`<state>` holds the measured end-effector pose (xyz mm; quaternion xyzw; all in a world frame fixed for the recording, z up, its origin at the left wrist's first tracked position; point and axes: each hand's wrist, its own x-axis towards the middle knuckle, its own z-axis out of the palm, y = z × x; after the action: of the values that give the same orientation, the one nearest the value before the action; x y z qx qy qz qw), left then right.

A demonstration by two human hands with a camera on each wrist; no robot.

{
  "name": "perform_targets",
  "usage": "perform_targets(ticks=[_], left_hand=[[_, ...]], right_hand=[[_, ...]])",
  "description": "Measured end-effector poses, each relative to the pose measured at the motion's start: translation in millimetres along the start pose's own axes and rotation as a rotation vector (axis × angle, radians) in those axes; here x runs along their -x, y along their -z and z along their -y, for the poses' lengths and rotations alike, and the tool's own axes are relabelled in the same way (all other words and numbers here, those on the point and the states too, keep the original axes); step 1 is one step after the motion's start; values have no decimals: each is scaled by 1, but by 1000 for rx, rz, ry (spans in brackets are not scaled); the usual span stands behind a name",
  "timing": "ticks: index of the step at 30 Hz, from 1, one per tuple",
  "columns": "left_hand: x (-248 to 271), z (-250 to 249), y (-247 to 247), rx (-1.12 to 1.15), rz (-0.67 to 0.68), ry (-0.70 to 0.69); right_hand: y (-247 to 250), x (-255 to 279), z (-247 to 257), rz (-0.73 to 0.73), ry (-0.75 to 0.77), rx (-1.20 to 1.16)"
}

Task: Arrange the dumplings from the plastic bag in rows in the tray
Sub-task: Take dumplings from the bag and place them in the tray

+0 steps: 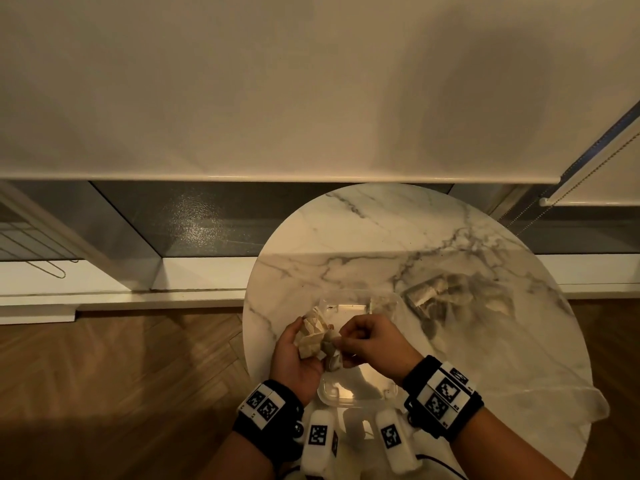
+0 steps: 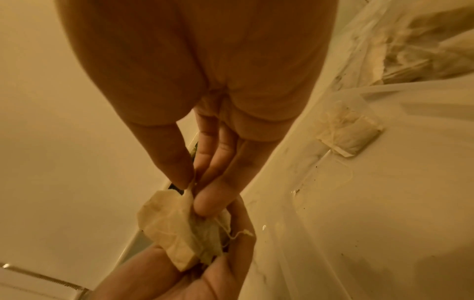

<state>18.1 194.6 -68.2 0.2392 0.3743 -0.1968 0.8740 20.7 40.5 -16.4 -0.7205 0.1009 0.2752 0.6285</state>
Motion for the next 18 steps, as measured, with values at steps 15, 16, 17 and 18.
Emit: perform_targets(ticks=[15, 16, 17, 18], left_hand=[[2, -14, 11, -10, 50, -25], [3, -12, 10, -42, 66, -3], [3, -8, 9, -74, 66, 8], [4, -5, 7, -95, 64, 11]], right_hand=[[-2, 7, 8, 21, 86, -302], [-3, 8, 11, 39, 107, -301], [-5, 9, 13, 51, 131, -276], [-6, 8, 15, 53, 156, -230]])
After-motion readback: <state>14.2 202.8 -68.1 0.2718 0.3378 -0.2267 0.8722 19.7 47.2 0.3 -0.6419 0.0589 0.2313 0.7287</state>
